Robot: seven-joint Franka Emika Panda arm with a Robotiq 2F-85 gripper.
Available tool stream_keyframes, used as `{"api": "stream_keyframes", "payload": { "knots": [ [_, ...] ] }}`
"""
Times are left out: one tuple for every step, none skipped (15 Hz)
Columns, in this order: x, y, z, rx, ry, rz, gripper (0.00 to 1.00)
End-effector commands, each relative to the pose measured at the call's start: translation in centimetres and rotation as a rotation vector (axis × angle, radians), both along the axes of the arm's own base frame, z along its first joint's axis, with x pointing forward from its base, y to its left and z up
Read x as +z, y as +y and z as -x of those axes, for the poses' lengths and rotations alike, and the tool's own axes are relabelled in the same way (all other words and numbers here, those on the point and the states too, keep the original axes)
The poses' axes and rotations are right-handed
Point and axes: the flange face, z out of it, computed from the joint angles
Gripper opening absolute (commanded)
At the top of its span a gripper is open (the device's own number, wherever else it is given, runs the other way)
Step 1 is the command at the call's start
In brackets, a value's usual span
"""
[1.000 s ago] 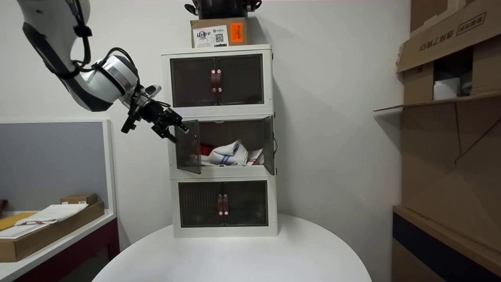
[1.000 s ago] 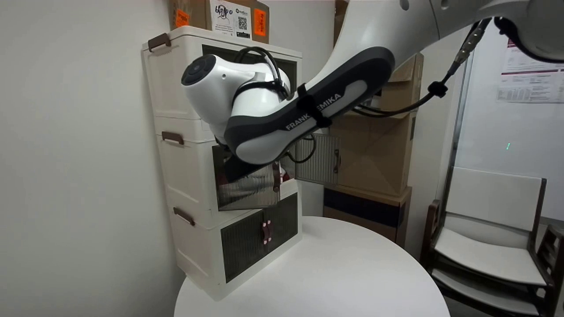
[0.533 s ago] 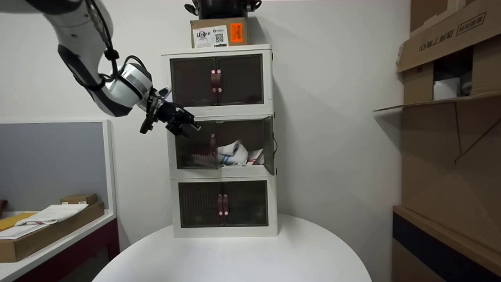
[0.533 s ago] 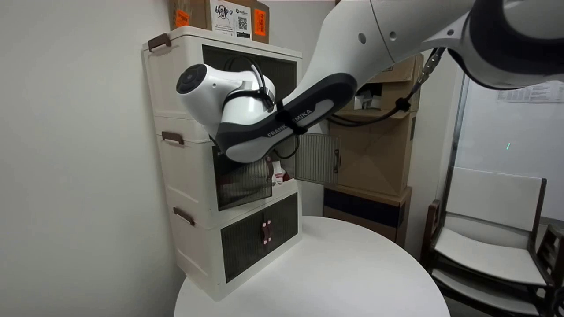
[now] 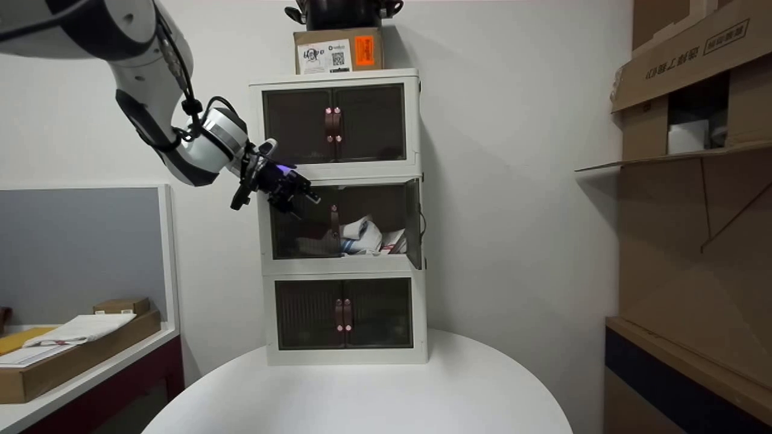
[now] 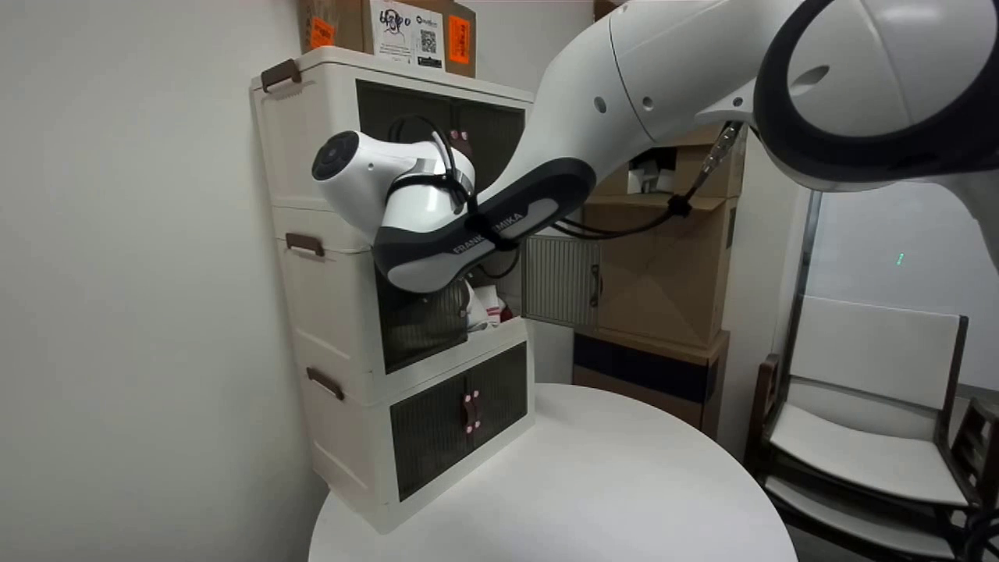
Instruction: Close the left door of the middle cabinet, close the right door of the middle cabinet
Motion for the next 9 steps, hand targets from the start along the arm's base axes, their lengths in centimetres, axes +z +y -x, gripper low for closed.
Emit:
{"api": "stream_keyframes", "payload": {
  "knots": [
    [1.0,-0.8,-1.3,0.021,0.023,-0.040,1.00],
    [1.2,-1.4,-0.6,0.026,0.045,-0.053,1.00],
    [1.0,-2.4,0.2,0.018,0.068,-0.061,1.00],
    [0.7,-3.6,1.1,-0.016,0.102,-0.068,1.00],
    [0.4,-4.8,2.1,-0.049,0.141,-0.088,1.00],
    [0.1,-6.1,3.5,-0.072,0.181,-0.119,1.00],
    [-0.1,-7.2,4.8,-0.092,0.228,-0.134,1.00],
    [-0.2,-8.3,6.5,-0.117,0.283,-0.124,1.00],
    [-0.2,-9.1,7.9,-0.117,0.335,-0.143,1.00]
  ]
}}
